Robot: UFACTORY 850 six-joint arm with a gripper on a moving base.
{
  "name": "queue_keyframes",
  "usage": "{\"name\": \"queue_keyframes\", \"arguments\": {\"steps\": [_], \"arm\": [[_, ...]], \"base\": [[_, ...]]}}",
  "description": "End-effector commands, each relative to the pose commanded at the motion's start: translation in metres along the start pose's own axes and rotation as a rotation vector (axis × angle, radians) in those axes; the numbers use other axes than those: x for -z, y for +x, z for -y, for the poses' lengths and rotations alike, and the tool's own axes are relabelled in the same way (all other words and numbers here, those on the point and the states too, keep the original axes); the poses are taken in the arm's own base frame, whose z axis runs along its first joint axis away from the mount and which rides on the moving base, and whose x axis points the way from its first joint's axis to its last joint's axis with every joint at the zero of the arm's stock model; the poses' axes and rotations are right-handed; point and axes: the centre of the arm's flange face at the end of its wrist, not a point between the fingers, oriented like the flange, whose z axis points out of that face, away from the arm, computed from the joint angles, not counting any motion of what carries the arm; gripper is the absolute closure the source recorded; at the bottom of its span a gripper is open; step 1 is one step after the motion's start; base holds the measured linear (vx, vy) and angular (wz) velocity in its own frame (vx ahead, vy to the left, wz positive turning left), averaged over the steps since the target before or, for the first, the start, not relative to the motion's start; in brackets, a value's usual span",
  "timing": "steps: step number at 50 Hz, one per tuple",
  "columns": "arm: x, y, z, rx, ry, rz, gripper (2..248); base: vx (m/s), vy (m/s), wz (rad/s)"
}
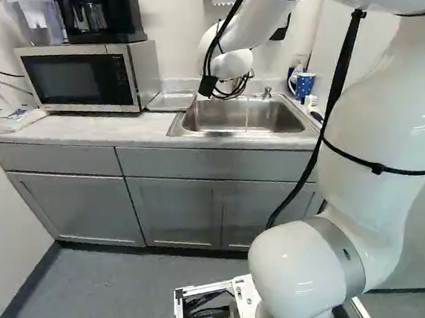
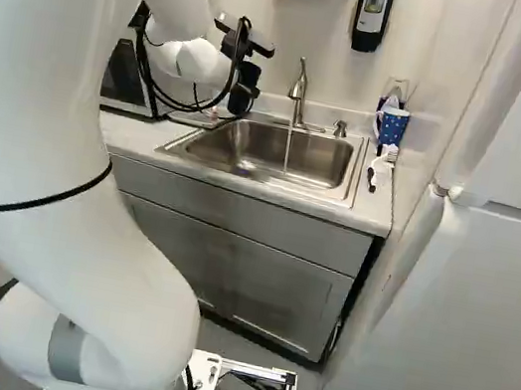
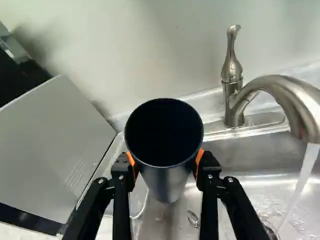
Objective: Rinse the cup and place it in the tray
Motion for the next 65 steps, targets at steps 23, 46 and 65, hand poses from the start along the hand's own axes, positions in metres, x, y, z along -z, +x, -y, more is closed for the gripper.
{"name": "queue_keyframes", "arguments": {"steps": [23, 46, 65], "arm": [[0.0000, 0.0000, 0.0000, 0.244, 0.000, 0.000, 126], [0.0000, 0.0000, 0.0000, 0.315, 0.000, 0.000, 126], [-0.0053, 0.0000, 0.0048, 0.318, 0.008, 0.001, 126]], "base": [[0.000, 0.000, 0.000], [0.000, 0.000, 0.000], [0.000, 0.000, 0.000]]}}
